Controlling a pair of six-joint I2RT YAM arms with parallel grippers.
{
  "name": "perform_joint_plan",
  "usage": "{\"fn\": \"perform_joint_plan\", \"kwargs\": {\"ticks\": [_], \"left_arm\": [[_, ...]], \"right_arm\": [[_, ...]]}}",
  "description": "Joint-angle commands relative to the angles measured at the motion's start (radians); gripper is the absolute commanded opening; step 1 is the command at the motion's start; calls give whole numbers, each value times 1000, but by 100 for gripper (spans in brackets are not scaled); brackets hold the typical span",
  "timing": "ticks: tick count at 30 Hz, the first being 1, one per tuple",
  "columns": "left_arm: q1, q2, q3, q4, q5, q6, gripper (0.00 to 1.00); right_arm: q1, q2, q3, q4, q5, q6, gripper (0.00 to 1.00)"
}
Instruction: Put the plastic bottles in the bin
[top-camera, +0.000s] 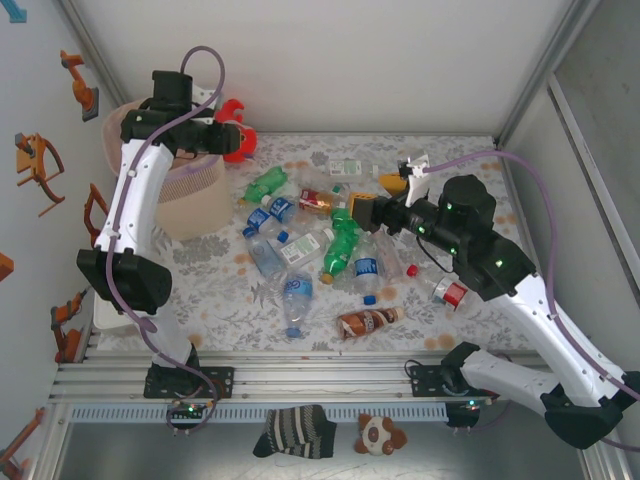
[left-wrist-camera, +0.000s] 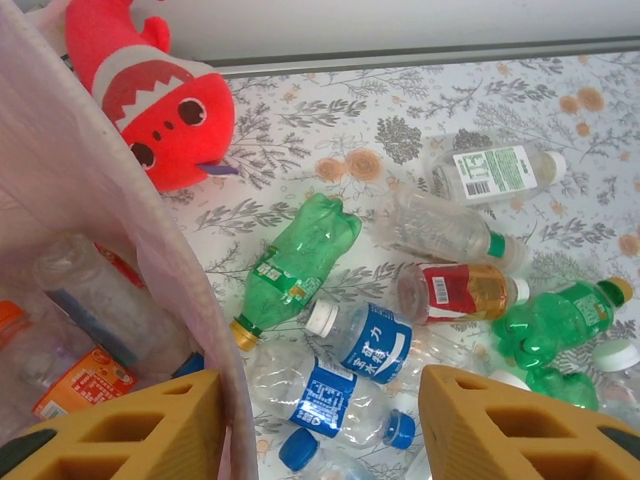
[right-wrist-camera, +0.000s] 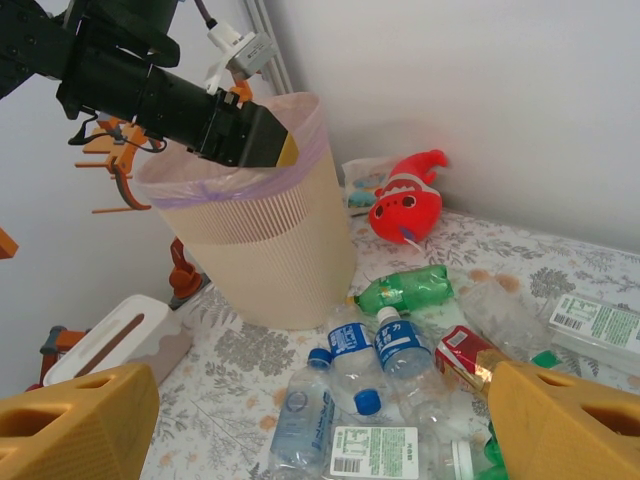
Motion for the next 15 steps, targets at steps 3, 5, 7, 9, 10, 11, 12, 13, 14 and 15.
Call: {"fn": "perform_joint_plan", "kwargs": {"ticks": [3,5,7,9,10,11,12,13,14,15], "left_arm": [[-53,-44,66,-21,-33,2,60],[-80,-42,94,-21,-99,14,69],[-105,-36,122,-17,-157,31,70],[-116,-20,153,-19,-160,34,70],[-121,-7,172,-23,-153,34,70],[-125,7,188,-27,-151,32,69],[-133,26,206,-33,-150,33,68],[-141,46,224,-40,-153,34,68],[-147,62,234,-42,-155,34,67],[-156,85,244,-41,-160,34,67]], "right_arm": [[5,0,-6,20,7,6,85],[4,-2,-6,18,7,5,85],[5,-3,-6,16,10,3,85],[5,-6,-7,13,12,1,85],[5,-7,-8,12,13,0,85],[5,-8,-8,10,14,-1,85],[5,-8,-8,8,15,-3,85],[5,-8,-8,6,16,-5,85],[5,-10,-8,4,18,-5,85],[5,-10,-8,2,20,-6,85]]}}
